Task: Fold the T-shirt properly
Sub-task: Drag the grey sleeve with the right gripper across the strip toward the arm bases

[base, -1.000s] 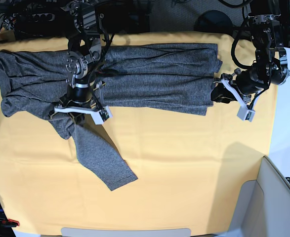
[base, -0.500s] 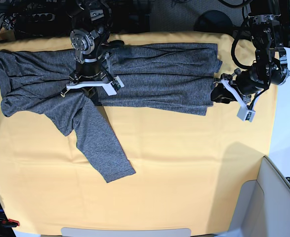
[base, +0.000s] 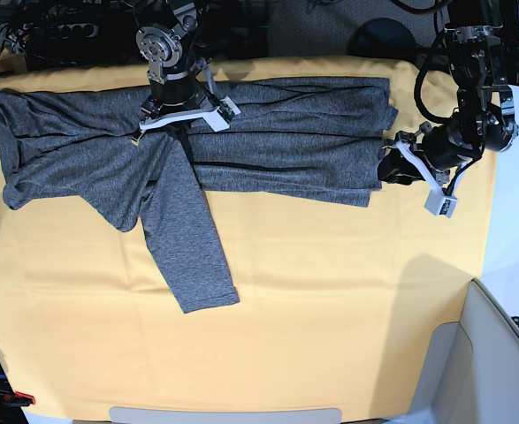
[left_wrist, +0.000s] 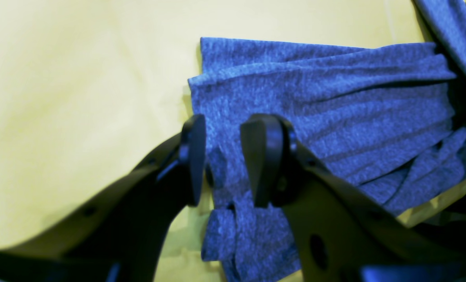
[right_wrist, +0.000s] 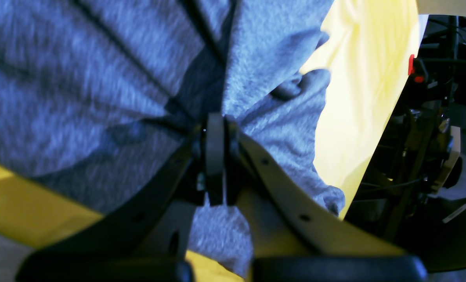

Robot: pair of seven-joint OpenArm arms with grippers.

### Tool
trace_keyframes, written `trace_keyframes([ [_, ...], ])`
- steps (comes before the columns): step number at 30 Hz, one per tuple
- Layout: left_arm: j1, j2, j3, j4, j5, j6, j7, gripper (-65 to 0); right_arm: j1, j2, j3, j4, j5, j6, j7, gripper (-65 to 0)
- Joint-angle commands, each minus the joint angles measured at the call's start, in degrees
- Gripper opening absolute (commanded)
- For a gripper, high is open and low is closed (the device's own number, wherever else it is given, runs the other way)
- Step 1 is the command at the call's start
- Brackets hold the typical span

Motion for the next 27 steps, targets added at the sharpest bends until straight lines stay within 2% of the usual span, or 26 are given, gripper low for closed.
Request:
trace_keyframes([
  [1,-0.73,-0.64,-0.24,0.82,-0.72,-0.11,-0.78,-46.5,-0.36,0.27,-0.12,1.27,-0.75,-0.64,0.64,-64.8],
  [9,-0.73,-0.64,-0.24,0.82,-0.72,-0.11,-0.78,-46.5,-1.41,0.71,-0.12,1.62,-0.75,-0.64,0.9,-64.8],
  [12,-0.73,-0.64,-0.24,0.82,-0.72,-0.11,-0.78,-46.5,-0.62,0.45,0.23,1.62,-1.1,-0.73,3.54,-64.8],
  [16,-0.73,-0.64,-0.15,0.82,-0.72,-0.11,-0.87,-46.5,0.35,0.19,-0.29,1.62,-5.14,-0.73,4.33,-64.8],
  [27,-0.73,-0.64,-0.15,0.82,-0.72,-0.11,-0.87,-46.5,1.23,-0.87,-6.01,1.71,-6.11,-0.73,4.33,-64.8],
])
